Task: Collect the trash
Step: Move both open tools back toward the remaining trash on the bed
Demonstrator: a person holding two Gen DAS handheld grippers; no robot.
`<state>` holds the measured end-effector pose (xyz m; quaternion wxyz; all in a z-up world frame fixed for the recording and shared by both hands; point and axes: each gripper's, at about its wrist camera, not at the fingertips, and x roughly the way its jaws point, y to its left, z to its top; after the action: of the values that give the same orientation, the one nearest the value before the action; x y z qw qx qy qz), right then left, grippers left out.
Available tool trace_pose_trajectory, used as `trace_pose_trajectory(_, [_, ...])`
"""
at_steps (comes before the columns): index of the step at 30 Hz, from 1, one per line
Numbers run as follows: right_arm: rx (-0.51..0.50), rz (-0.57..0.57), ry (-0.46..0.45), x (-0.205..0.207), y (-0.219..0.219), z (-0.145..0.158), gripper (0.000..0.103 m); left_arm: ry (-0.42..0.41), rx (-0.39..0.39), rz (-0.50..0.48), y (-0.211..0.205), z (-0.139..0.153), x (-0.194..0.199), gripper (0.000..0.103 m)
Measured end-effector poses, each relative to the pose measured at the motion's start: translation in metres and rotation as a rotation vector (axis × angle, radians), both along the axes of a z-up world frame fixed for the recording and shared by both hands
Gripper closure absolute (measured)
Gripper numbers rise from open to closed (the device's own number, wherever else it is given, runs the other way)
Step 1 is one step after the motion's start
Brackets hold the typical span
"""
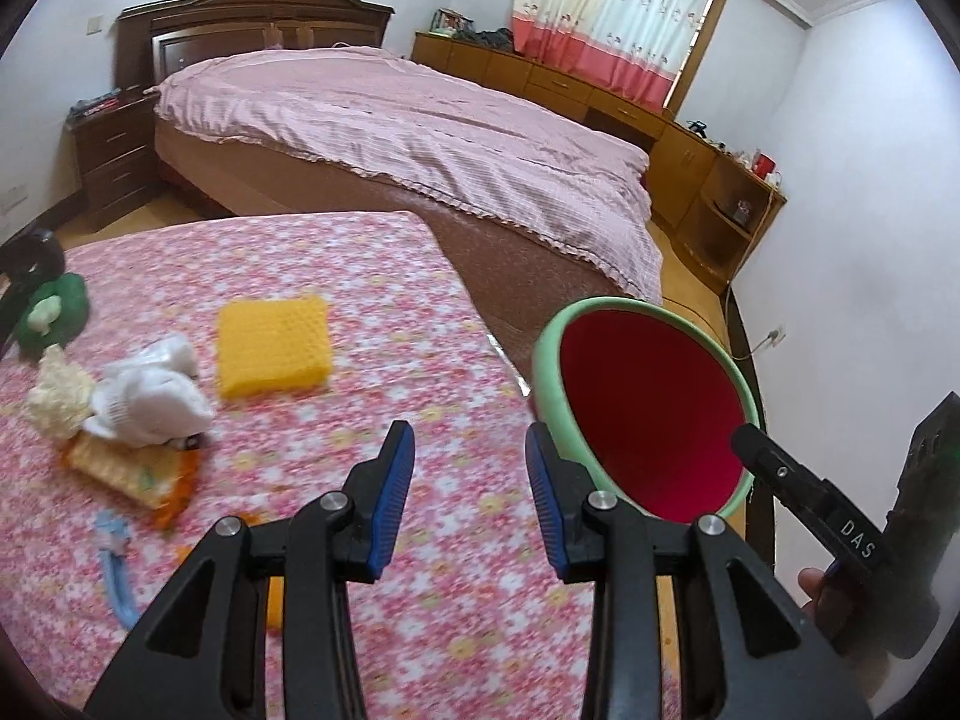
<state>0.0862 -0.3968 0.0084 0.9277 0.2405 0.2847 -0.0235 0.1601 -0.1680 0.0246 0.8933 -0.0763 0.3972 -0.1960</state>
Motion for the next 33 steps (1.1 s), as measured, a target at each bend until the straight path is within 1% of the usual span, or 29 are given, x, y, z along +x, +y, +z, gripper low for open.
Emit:
trace_pose_trajectory(6, [0.008, 0.022, 0.001, -0.001, 0.02, 0.005, 0.056, -0.019, -0.002, 0.043, 0.025, 0.005, -0.007, 0.065])
trace_pose_trajectory(12, [-0.011, 0.054, -0.008, -0.001, 0.041, 0.011, 0.056, -0.027, -0.011, 0.083, 0.051, 0.009, -0.014, 0.065])
trace_pose_trajectory(19, [-0.026, 0.087, -0.009, 0.0, 0.065, 0.016, 0.056, -0.036, -0.003, 0.13, 0.08, 0.011, -0.02, 0.065])
trace_pose_trajectory(27, [-0.046, 0.129, 0.01, 0.004, 0.093, 0.015, 0.055, -0.03, 0.0, 0.172, 0.113, 0.006, -0.02, 0.065])
trace_pose_trajectory(33, [-0.061, 0.157, 0.046, 0.013, 0.114, 0.009, 0.055, -0.025, 0.002, 0.207, 0.136, 0.001, -0.016, 0.065])
